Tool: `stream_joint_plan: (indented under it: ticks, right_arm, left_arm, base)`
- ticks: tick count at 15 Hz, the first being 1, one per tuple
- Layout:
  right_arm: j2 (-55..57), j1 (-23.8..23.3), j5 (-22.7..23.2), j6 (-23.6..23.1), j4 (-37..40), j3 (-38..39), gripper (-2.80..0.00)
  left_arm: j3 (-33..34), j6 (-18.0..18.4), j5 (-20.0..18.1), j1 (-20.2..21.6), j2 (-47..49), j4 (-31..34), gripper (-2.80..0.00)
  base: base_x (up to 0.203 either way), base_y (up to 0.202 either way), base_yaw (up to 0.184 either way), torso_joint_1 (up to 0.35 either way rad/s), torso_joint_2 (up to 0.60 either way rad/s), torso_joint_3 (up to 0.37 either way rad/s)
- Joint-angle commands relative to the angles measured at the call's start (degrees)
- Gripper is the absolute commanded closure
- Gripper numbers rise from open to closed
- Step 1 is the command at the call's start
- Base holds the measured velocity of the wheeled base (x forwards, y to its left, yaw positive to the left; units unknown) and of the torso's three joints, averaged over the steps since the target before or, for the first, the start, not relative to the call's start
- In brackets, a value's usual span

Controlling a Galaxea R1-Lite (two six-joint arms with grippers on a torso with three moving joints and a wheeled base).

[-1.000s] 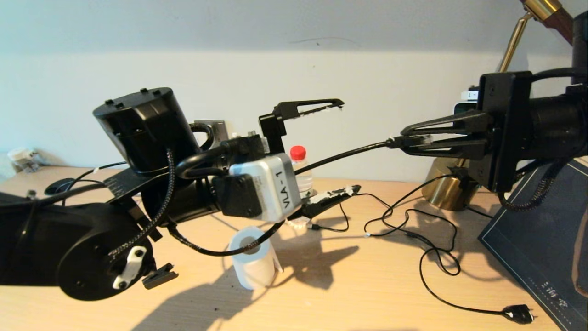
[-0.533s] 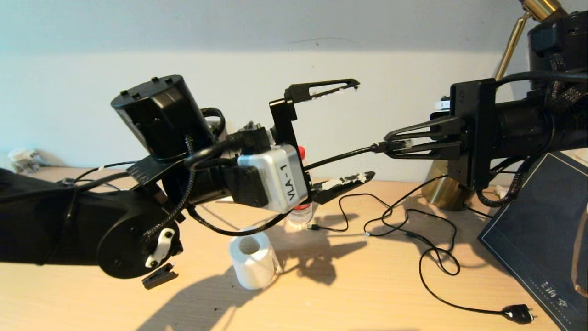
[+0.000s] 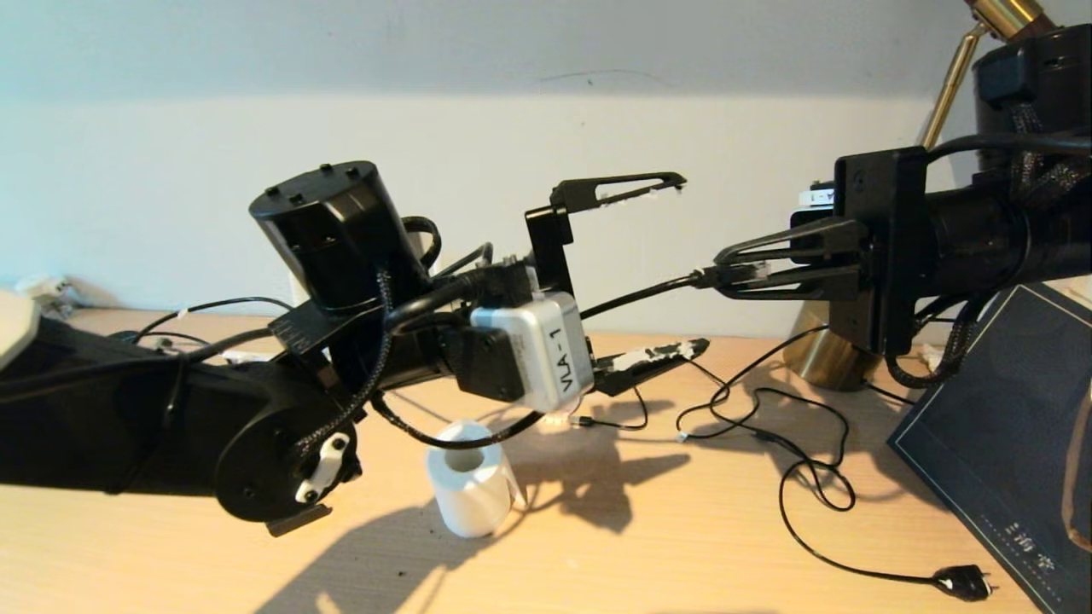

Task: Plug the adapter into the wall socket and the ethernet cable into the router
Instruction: Align cable and router interface

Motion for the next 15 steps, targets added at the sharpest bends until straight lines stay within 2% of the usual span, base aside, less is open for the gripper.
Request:
stream_joint_plan:
  ticks: [1, 7, 8, 15]
  right_arm:
    - [-0.36, 0.28, 1.03, 0.45, 0.06, 0.23, 0.00]
    - [-0.18, 0.40, 1.16, -0.51, 0.06, 0.32, 0.00]
    - [-0.26, 0.40, 1.16, -0.51, 0.06, 0.34, 0.00]
    - [-0.35, 1.72, 1.07, -0.78, -0.02, 1.29, 0.00]
  left_arm:
    - [0.35, 0.25, -0.22, -0.12, 0.03, -0.34, -2.80]
    - [1.76, -0.29, -0.22, -0.12, -1.18, -0.25, -2.80]
    - [1.77, -0.29, -0.13, -0.49, -1.19, -0.25, 0.00]
    - [1.77, -0.20, 0.22, -1.35, -1.19, -0.16, 0.00]
  base:
    - [0.000, 0.000, 0.000, 0.000, 0.00, 0.000]
    - [0.000, 0.000, 0.000, 0.000, 0.00, 0.000]
    - [0.000, 0.000, 0.000, 0.000, 0.00, 0.000]
    - [0.000, 0.000, 0.000, 0.000, 0.00, 0.000]
